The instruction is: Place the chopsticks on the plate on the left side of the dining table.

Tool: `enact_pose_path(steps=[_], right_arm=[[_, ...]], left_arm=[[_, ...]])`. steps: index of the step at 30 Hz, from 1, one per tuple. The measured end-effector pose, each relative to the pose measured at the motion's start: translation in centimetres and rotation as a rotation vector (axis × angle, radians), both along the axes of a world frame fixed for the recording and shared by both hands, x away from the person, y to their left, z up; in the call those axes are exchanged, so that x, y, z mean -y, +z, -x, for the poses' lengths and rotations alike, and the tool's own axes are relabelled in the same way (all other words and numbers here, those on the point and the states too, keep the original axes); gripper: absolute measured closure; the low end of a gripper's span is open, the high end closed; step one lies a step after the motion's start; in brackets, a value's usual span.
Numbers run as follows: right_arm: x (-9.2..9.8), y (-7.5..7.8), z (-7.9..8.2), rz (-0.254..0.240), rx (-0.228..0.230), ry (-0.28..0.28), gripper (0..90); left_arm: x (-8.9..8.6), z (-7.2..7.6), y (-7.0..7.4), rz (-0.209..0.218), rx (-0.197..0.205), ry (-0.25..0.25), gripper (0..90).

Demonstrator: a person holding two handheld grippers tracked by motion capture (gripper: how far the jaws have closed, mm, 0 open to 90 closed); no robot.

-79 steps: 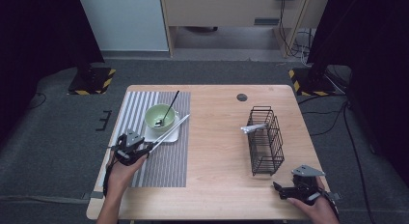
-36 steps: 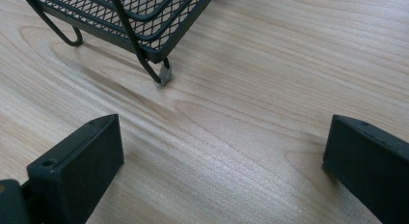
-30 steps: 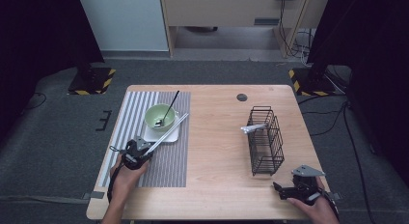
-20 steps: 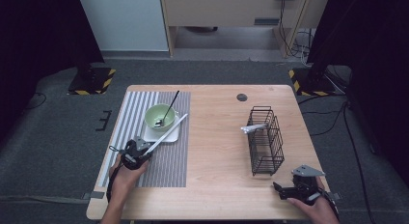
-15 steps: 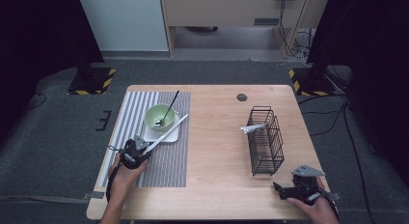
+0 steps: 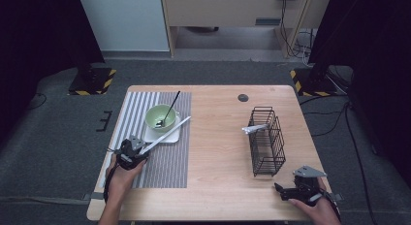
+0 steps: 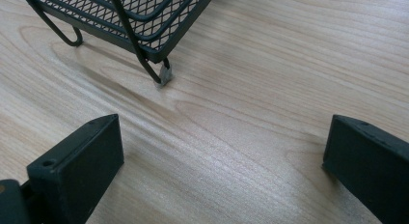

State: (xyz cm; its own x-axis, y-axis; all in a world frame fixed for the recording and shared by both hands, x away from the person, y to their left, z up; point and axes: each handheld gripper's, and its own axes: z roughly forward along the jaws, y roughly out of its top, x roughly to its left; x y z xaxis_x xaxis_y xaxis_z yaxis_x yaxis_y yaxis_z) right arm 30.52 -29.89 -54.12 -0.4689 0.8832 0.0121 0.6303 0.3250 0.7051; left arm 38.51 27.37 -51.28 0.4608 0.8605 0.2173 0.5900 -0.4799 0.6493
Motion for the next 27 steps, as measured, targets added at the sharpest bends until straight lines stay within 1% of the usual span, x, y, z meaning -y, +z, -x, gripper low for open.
enact_pose_path(steps=[7, 17, 19, 22, 27], right_arm=[[0.0, 0.0, 0.0, 0.0, 0.0, 0.0, 0.5], [0.0, 0.0, 0.0, 0.0, 0.001, 0.0, 0.5], [0.0, 0.0, 0.0, 0.0, 0.0, 0.0, 0.5], [0.0, 0.0, 0.0, 0.0, 0.0, 0.0, 0.5], [0.0, 0.0, 0.0, 0.0, 0.001, 0.0, 0.5]], left_arm=[[-0.34, -0.14, -0.04, 0.002, 0.009, 0.027, 55.4], [-0.68, -0.36, -0.16, 0.0, 0.015, 0.045, 55.5], [-0.79, -0.41, -0.18, 0.007, 0.017, 0.05, 55.3], [-0.81, -0.46, -0.23, 0.005, 0.018, 0.053, 54.2], [-0.95, -0.38, -0.11, 0.005, 0.036, 0.062, 50.7]])
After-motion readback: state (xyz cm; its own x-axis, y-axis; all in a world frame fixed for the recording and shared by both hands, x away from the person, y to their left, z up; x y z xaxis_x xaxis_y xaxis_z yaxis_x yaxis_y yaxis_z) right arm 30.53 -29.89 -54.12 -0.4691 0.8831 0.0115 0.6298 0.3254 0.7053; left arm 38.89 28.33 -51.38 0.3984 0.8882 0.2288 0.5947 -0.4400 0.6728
